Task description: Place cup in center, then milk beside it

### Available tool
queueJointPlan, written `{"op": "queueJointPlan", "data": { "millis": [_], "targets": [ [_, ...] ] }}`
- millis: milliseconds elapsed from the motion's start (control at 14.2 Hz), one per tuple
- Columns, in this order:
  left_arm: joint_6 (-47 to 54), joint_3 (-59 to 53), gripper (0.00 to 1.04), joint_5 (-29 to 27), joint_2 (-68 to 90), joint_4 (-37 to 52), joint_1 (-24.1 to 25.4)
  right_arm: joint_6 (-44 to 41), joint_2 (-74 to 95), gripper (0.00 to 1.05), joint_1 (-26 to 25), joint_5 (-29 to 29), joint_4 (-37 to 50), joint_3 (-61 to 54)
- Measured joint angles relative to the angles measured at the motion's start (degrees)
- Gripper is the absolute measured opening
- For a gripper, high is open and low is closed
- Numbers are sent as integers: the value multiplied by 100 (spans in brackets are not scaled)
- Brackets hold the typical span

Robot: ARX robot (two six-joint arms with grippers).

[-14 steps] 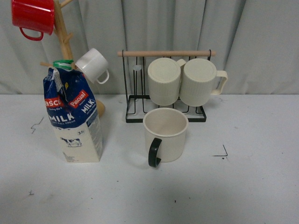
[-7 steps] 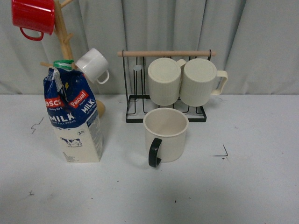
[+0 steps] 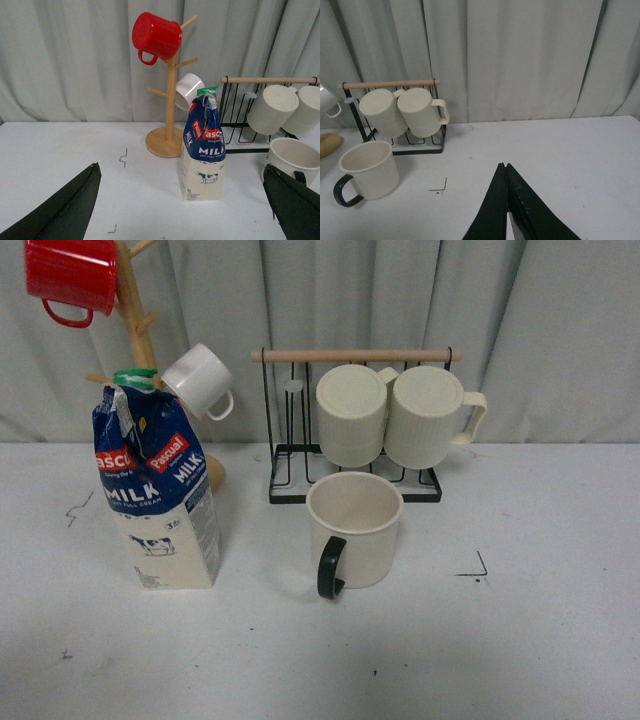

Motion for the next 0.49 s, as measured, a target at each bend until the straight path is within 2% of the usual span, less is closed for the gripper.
{"op": "queueJointPlan", "data": {
  "millis": [70,211,282,352,423,493],
  "targets": [
    [0,0,98,-2,0,0,0,-11,2,9,0,0,4,0],
    [0,0,98,-4,0,4,0,-13,2,33,0,0,9,0],
    [-17,81,98,50,70,-308,26,-13,2,45,0,0,9,0],
    [-68,570,98,409,855,-1222,157,-13,2,56,0,0,11,0],
    [-70,1113,98,544,2109,-848,155,-13,2,69,0,-2,11,0],
    [-37,1624,98,616,2992,-114,33,-13,2,82,0,-2,9,0]
  ]
}}
